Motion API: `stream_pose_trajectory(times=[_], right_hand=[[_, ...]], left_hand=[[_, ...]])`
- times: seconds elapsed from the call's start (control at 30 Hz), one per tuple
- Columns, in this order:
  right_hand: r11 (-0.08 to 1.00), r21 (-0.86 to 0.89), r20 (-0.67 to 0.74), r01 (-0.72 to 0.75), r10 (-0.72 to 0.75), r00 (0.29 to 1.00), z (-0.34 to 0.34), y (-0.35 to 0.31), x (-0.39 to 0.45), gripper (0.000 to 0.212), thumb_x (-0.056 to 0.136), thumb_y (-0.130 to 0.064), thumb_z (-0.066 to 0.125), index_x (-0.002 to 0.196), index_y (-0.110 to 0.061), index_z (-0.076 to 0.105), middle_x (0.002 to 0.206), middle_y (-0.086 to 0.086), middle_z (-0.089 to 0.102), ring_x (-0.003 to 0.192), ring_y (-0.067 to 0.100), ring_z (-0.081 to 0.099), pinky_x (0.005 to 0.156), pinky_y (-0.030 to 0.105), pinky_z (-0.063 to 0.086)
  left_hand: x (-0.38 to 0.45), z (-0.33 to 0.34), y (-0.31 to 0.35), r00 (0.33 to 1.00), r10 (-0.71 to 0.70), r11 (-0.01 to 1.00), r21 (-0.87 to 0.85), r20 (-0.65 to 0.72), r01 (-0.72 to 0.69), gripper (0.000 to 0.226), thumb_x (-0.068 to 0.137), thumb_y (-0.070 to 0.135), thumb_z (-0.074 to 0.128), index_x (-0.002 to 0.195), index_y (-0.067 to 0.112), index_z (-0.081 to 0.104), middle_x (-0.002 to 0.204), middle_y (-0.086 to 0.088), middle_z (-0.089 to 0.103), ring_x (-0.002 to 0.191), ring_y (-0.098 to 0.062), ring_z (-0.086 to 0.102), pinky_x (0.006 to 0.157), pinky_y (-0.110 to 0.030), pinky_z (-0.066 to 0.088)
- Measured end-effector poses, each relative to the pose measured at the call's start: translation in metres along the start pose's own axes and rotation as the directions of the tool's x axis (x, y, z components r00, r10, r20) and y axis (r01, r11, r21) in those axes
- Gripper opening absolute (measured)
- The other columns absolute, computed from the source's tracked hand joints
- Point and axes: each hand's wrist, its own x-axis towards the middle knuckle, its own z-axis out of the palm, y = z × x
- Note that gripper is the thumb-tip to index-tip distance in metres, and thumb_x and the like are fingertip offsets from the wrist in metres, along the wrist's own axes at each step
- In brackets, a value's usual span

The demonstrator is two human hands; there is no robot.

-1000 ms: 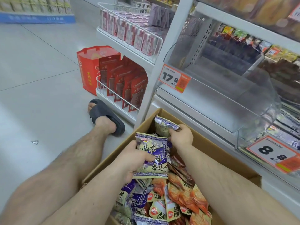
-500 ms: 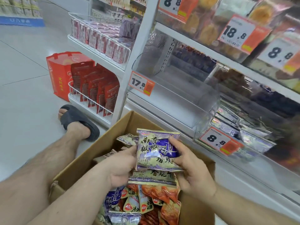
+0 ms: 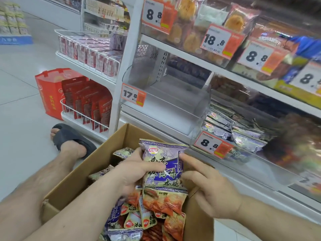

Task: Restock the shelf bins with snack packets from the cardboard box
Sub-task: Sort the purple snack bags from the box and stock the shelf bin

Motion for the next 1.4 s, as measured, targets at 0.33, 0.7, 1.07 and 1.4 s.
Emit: stream_pose_trajectory(times=[0.33, 0.7, 1.07, 1.4], right_hand=[[0.865, -0.083, 0.384, -0.496, 0.487, 0.785, -0.078, 0.010, 0.027, 0.126, 0.051, -0.060, 0.089, 0.152, -0.024, 0.022, 0.149, -0.007, 0.041, 0.135, 0.013, 0.040, 0.113, 0.026, 0.032], [0.764, -0.027, 0.298, -0.644, 0.621, 0.725, -0.136, 0.036, -0.021, 0.113, 0.045, -0.053, 0.093, 0.139, -0.034, 0.034, 0.123, -0.019, 0.057, 0.109, 0.004, 0.057, 0.094, 0.028, 0.049], [0.637, -0.181, 0.212, -0.749, 0.769, 0.603, -0.182, 0.058, -0.042, 0.067, 0.050, -0.036, 0.094, 0.104, -0.031, 0.054, 0.093, -0.018, 0.060, 0.081, 0.000, 0.058, 0.065, 0.011, 0.046], [0.218, -0.850, -0.072, -0.480, 0.854, 0.515, -0.201, 0.116, -0.021, 0.026, 0.082, -0.021, 0.064, 0.098, -0.015, 0.044, 0.102, 0.006, 0.062, 0.092, 0.032, 0.059, 0.065, 0.033, 0.038]], left_hand=[[0.001, 0.067, 0.026, 0.929, 0.140, 0.807, 0.505, 0.342, -0.308, 0.063, 0.074, -0.001, 0.082, 0.099, 0.041, 0.041, 0.081, 0.034, 0.068, 0.075, 0.008, 0.066, 0.080, -0.025, 0.057], [0.037, 0.152, 0.056, 0.803, 0.147, 0.559, 0.621, 0.577, -0.549, 0.091, 0.067, 0.006, 0.087, 0.134, 0.028, 0.031, 0.109, 0.010, 0.067, 0.095, -0.004, 0.069, 0.084, -0.028, 0.057], [0.073, 0.222, 0.054, 0.754, 0.174, 0.607, 0.534, 0.633, -0.588, 0.066, 0.073, 0.009, 0.085, 0.111, 0.036, 0.038, 0.102, 0.012, 0.070, 0.084, 0.004, 0.069, 0.073, -0.017, 0.056], [0.121, 0.228, 0.032, 0.708, 0.379, -0.315, 0.802, 0.596, -0.507, 0.056, 0.084, 0.058, 0.064, 0.132, 0.030, 0.055, 0.155, -0.005, 0.023, 0.144, -0.026, 0.012, 0.121, -0.042, 0.006]])
